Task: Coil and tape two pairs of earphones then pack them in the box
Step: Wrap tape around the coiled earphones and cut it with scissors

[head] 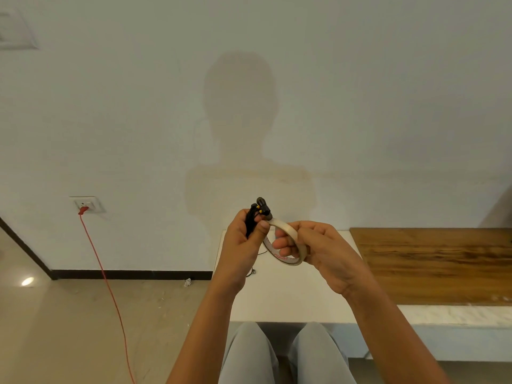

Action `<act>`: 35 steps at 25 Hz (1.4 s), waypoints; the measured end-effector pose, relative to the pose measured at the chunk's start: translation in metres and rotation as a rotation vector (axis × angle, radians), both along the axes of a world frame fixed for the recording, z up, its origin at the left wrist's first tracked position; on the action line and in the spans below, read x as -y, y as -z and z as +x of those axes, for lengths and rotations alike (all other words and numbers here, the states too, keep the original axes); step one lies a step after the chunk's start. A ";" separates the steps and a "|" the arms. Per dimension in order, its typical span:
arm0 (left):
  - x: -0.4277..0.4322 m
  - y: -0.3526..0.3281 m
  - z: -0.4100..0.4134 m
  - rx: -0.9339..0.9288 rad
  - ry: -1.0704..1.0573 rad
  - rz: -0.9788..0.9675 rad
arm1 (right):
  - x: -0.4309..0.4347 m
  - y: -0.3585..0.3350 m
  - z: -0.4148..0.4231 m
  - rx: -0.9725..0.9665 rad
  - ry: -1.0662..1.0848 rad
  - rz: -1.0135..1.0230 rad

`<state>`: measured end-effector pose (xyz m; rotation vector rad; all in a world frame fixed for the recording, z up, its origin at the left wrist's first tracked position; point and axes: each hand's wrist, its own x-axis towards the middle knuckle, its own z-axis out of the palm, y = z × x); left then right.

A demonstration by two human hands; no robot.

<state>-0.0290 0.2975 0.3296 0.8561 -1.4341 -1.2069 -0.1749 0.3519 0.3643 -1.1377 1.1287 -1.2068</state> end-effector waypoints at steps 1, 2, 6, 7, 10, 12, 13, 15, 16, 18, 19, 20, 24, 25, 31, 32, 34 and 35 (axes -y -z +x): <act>0.000 0.000 0.000 0.000 0.002 -0.001 | 0.000 0.000 0.000 0.012 0.008 0.013; 0.001 0.000 -0.001 0.001 0.007 -0.002 | 0.000 0.000 0.000 0.021 0.012 0.022; 0.003 0.001 -0.002 0.006 0.012 0.010 | 0.002 0.001 -0.002 0.059 -0.004 0.044; 0.003 0.002 -0.002 0.004 0.011 0.013 | 0.002 0.001 -0.002 0.080 -0.017 0.045; 0.004 0.001 -0.001 -0.015 0.012 0.024 | 0.002 0.000 -0.002 0.104 -0.047 0.034; 0.004 0.000 -0.001 -0.025 0.021 0.025 | 0.001 -0.001 -0.001 0.090 -0.040 0.016; 0.003 -0.001 0.000 -0.030 0.023 0.022 | 0.000 -0.002 0.000 0.086 -0.027 0.009; 0.002 -0.002 0.000 -0.041 0.024 0.016 | -0.001 -0.004 0.002 0.083 0.002 0.009; 0.002 -0.003 0.000 -0.046 0.028 0.014 | -0.002 -0.006 0.003 0.079 0.015 0.019; 0.002 -0.003 -0.001 -0.048 0.032 0.013 | -0.002 -0.007 0.005 0.063 0.042 0.046; 0.002 -0.002 -0.002 -0.044 0.030 0.015 | -0.002 -0.007 0.005 0.051 0.053 0.053; 0.002 -0.001 -0.003 -0.040 0.027 0.018 | -0.001 -0.006 0.005 0.045 0.061 0.057; 0.002 0.002 -0.006 -0.025 0.004 0.027 | 0.000 -0.002 0.002 0.076 0.014 0.030; 0.001 0.001 -0.006 -0.025 0.007 0.027 | -0.001 -0.002 0.000 0.072 -0.009 0.009; 0.002 -0.002 -0.009 -0.168 0.060 0.106 | -0.006 -0.004 -0.005 0.008 -0.057 -0.092; 0.002 -0.001 -0.010 -0.219 0.088 0.130 | -0.007 -0.006 -0.004 -0.019 -0.040 -0.101; 0.000 -0.001 -0.011 -0.290 0.136 0.180 | -0.009 -0.010 -0.003 -0.066 -0.007 -0.111; -0.001 -0.002 -0.011 -0.313 0.156 0.200 | -0.010 -0.013 -0.003 -0.094 0.013 -0.111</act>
